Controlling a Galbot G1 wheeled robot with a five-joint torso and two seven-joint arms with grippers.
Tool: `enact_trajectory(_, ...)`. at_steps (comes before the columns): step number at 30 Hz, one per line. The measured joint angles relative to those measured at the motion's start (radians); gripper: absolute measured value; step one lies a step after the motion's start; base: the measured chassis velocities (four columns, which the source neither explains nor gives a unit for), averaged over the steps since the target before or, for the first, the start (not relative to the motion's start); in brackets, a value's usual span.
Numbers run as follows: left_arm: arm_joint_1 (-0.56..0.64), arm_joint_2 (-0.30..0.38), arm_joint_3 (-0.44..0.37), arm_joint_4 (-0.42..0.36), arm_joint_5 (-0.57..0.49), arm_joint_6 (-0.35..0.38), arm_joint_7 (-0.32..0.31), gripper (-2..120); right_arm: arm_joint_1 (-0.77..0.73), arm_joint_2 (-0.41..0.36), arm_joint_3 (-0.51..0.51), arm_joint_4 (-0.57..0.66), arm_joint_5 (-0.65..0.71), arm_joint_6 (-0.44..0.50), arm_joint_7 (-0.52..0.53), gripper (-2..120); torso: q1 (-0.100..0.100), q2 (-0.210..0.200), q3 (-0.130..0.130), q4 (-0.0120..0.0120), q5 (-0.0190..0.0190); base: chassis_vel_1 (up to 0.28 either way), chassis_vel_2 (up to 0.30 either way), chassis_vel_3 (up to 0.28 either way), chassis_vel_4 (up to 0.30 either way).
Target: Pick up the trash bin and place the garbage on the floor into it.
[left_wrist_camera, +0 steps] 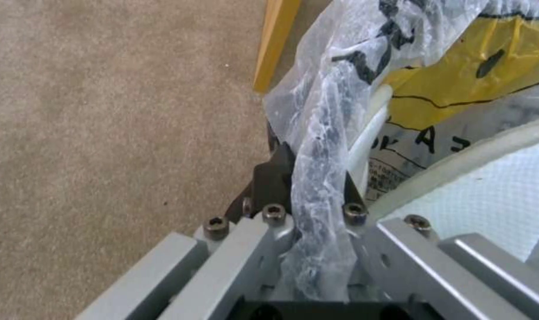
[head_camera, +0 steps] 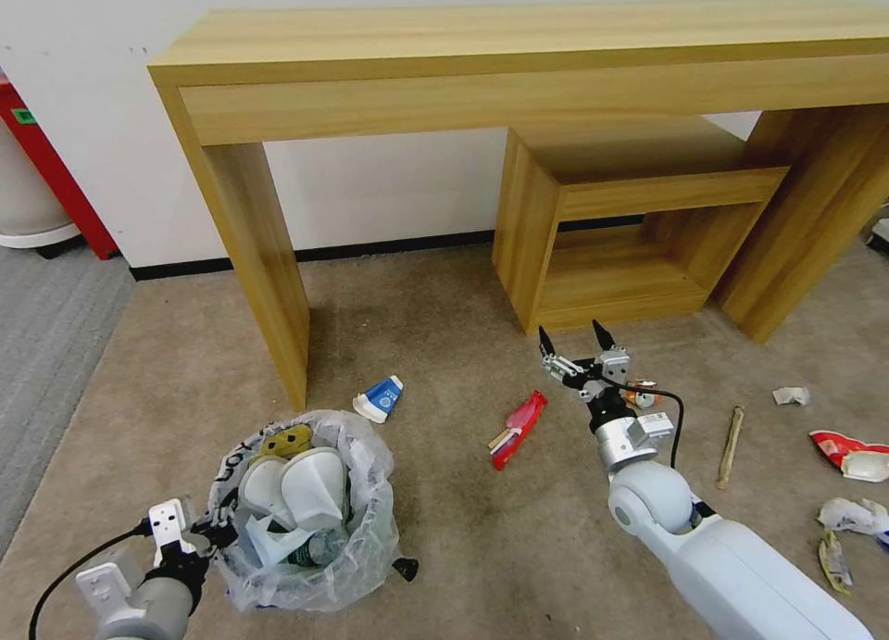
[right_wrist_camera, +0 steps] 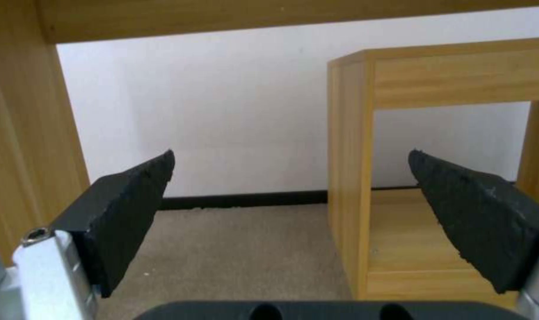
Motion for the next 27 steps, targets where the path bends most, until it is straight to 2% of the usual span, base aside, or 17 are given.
enact_trajectory(27, 0.006, -0.027, 0.0, 0.007, 0.018, -0.007, -0.002, 1, 0.003, 0.0, -0.009, -0.026, -0.002, 0.027, -0.013, 100, 0.0, 0.0, 0.0, 0.0, 0.0, 0.012, 0.009, 0.015, 0.012)
